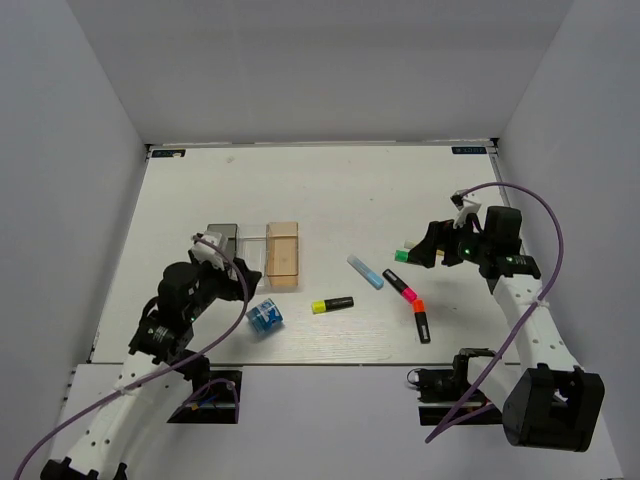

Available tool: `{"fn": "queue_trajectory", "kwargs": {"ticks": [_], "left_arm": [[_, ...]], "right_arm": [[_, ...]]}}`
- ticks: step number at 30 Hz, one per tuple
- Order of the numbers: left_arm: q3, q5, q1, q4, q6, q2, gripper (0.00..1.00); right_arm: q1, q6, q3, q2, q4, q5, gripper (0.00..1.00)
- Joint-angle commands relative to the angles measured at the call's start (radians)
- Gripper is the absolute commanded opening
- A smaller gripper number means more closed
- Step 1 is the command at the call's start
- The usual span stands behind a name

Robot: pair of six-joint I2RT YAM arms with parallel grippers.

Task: Sort the stationery into containers
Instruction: Pick up the stationery from the center of the board.

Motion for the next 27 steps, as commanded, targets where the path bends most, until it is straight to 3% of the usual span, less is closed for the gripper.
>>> {"fn": "queue_trajectory", "kwargs": {"ticks": [1,3,4,5,6,7,9,12,14,15,17,20,23,25,27], "left_arm": [[0.077,0.122,-0.001,-0.042,-0.006,0.078,0.88],[0.115,0.137,-0.001,-0.076,-0.011,0.127,0.74],[0.121,0.14,-0.005,-0.092,-0.012,0.168,0.54],[0.129,0.13,-0.019,-0.106,-0.012,0.182,0.45],[0.152,0.113,-0.025,-0.14,-0.011,0.218,0.24],[0.161,0.108,-0.03,-0.158,-0.009,0.231,0.16],[0.192,0.076,-0.06,-0.217,-0.011,0.251,0.1],[0.21,0.024,-0.109,-0.281,0.001,0.289,0.16],[0.226,-0.02,-0.164,-0.309,0.001,0.309,0.56],[0.227,-0.037,-0.178,-0.324,0.0,0.311,0.68],[0.246,-0.099,-0.224,-0.355,-0.031,0.328,0.84],[0.307,-0.292,-0.264,-0.462,-0.153,0.367,0.88],[0.356,-0.502,-0.385,-0.596,-0.496,0.401,0.88],[0.374,-0.583,-0.425,-0.666,-0.578,0.432,0.82],[0.401,-0.608,-0.499,-0.7,-0.763,0.495,0.73]], "right_arm": [[-0.001,-0.007,0.004,-0.037,0.024,-0.029,0.9],[-0.003,-0.051,0.012,-0.051,-0.005,-0.035,0.9],[-0.001,-0.077,0.018,-0.051,-0.025,-0.067,0.9],[0.002,-0.165,0.024,-0.059,-0.087,-0.081,0.9],[0.002,-0.2,0.042,-0.06,-0.112,-0.134,0.9],[0.003,-0.239,0.05,-0.06,-0.152,-0.13,0.9],[0.002,-0.269,0.074,-0.053,-0.183,-0.11,0.9],[0.0,-0.299,0.088,-0.054,-0.229,-0.044,0.9],[0.002,-0.319,0.088,-0.056,-0.249,-0.015,0.9],[0.002,-0.335,0.09,-0.051,-0.258,-0.019,0.9],[0.005,-0.376,0.091,-0.048,-0.279,-0.042,0.9],[0.003,-0.363,0.096,-0.042,-0.28,-0.055,0.9],[0.003,-0.337,0.098,-0.054,-0.263,-0.055,0.9],[0.003,-0.294,0.091,-0.059,-0.241,-0.036,0.9],[0.003,-0.277,0.084,-0.065,-0.228,0.0,0.9]]}}
